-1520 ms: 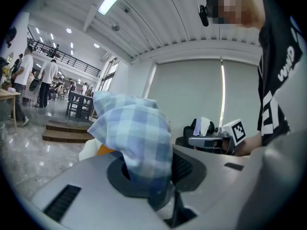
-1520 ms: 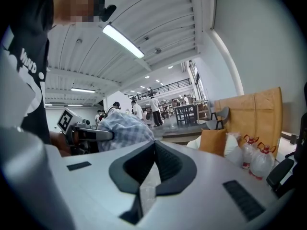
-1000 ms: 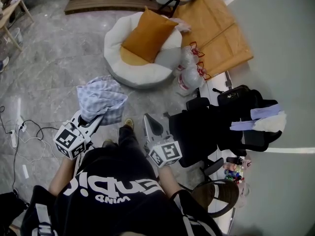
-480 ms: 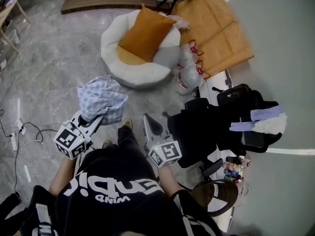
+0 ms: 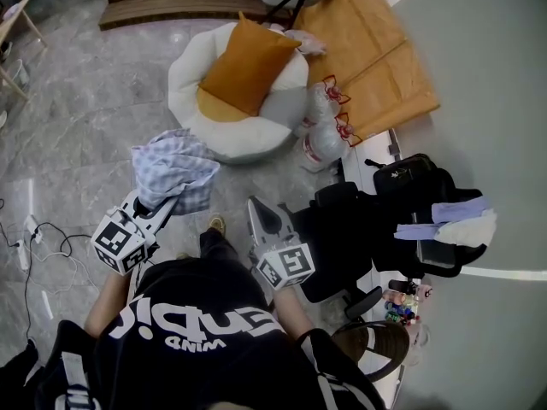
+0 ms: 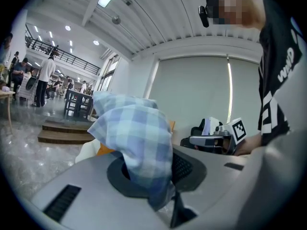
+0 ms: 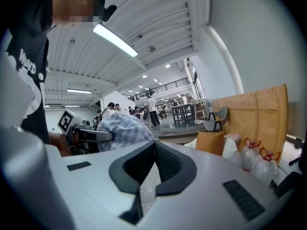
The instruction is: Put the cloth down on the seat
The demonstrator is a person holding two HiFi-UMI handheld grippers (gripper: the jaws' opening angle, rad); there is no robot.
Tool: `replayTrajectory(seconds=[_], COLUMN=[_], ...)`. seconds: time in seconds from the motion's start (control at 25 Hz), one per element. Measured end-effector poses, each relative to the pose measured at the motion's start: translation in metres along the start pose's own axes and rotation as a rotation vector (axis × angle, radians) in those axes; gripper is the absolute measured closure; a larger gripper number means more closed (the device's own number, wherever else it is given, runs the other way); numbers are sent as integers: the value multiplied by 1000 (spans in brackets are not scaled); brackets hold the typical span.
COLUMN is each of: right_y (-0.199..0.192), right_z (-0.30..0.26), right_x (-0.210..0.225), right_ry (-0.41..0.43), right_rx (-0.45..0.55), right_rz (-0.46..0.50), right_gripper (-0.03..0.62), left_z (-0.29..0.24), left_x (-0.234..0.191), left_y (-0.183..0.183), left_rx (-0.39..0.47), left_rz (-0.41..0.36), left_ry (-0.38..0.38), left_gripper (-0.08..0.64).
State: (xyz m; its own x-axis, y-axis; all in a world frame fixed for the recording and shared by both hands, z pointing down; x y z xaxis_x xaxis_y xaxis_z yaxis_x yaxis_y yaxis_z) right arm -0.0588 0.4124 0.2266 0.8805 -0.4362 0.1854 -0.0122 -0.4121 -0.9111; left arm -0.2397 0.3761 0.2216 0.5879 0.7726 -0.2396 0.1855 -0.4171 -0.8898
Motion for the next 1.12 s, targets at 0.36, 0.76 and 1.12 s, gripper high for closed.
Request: replayTrajectory(seconds=[0.36,0.76,1.12], right_y=[20,38,32], right_z=[-19,-43,-49], right_x=[43,84,111], right_ry=[32,115,125], right_rx=[8,6,-11], right_rz=[-3,34,25], right_gripper=[574,572,572], left_z=[-39,-76,-95], left_x=[-10,-20,-21], left_y=[29,50,57], left_rx=[10,40,37], left_rz=[0,26,46], left_ry=[30,102,127], left_gripper=[474,474,474])
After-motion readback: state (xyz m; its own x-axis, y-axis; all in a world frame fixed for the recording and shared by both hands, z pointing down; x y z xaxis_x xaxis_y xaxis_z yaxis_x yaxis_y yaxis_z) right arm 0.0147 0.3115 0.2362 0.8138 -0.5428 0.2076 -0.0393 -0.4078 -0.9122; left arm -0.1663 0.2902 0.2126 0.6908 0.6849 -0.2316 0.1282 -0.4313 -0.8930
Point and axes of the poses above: the fingertips, and each gripper's own axes: z backward along the fingers, x to its right, y out of its top, the point moved 2 cm from there along z, backward along the fingers, and after that the axes turned 12 degrees about -x, right-handed, at the moved point
